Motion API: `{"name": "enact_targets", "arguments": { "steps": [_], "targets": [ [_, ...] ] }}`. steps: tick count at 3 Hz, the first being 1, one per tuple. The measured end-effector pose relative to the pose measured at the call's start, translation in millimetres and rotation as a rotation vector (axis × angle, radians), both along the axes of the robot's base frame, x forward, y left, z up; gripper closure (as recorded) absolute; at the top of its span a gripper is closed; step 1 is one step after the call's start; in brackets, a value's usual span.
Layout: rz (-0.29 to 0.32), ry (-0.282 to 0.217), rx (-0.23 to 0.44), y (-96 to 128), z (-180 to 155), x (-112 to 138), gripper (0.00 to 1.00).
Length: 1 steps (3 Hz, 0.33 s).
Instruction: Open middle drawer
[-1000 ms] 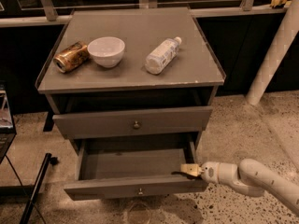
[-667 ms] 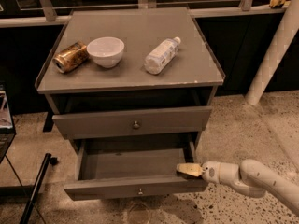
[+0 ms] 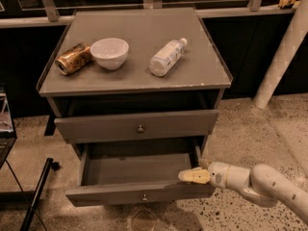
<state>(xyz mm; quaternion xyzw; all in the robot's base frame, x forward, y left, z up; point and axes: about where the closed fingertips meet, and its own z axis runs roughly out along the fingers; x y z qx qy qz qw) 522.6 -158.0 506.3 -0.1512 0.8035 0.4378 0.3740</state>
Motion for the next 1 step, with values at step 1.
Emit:
{"name": "enact_targets", "arguments": {
  "steps": [1],
  "targets": [
    [0.021,-0.083,-0.036,10.1,29.8,-5.2,0.0]
  ]
}}
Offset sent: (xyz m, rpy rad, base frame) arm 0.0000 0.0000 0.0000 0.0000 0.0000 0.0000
